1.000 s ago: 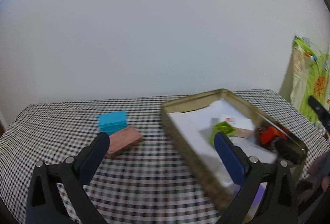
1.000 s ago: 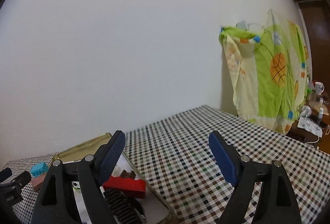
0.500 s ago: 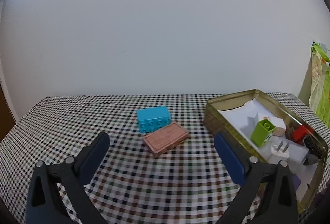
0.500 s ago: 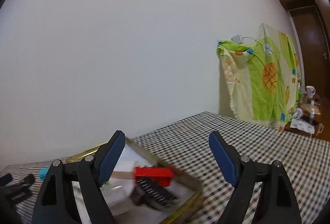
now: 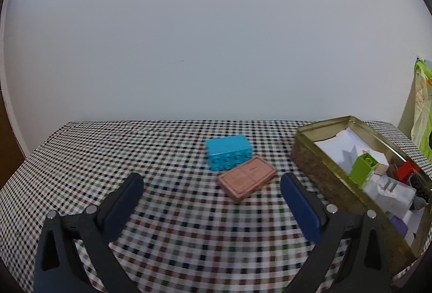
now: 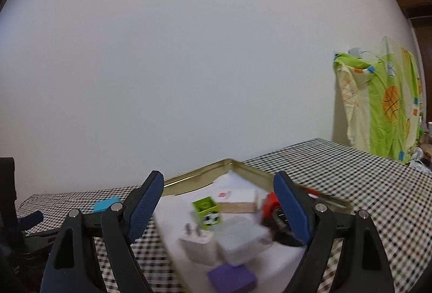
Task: Organize rigid objects
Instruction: 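Move both grippers back toward the blue brick and engraved plate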
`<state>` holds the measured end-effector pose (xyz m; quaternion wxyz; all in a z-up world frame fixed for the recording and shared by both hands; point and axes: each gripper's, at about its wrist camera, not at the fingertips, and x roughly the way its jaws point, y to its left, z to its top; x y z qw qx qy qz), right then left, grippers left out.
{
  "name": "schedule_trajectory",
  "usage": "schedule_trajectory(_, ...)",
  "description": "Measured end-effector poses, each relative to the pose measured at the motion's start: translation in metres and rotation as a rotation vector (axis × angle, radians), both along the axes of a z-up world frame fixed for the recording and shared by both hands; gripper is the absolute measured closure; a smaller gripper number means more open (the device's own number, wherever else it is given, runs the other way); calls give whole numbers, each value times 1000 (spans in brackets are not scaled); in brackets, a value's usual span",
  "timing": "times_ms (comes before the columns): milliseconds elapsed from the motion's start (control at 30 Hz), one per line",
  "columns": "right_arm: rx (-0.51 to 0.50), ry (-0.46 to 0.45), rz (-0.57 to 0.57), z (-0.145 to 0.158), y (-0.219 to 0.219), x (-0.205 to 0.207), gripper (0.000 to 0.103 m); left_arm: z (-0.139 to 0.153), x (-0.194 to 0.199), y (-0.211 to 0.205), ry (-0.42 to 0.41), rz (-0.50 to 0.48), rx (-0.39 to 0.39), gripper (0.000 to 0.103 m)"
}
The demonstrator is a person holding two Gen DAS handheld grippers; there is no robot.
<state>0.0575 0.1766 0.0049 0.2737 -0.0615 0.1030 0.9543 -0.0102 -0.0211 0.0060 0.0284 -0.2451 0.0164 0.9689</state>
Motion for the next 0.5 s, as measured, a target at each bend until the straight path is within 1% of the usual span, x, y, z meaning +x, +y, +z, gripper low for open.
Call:
schedule_trajectory(67,-6,-12,26,-2,-13,-5,18,0,-3,-10,-2,17,-3,1)
schedule_trajectory(300,-61,-53,90,-9,-23,-28,18,-4,-16,-48,-21,93,6,1)
schedule_trajectory(500,-63,-93,138,-11,-44,-54,18,-7,-26,-79,-40,148,22,1)
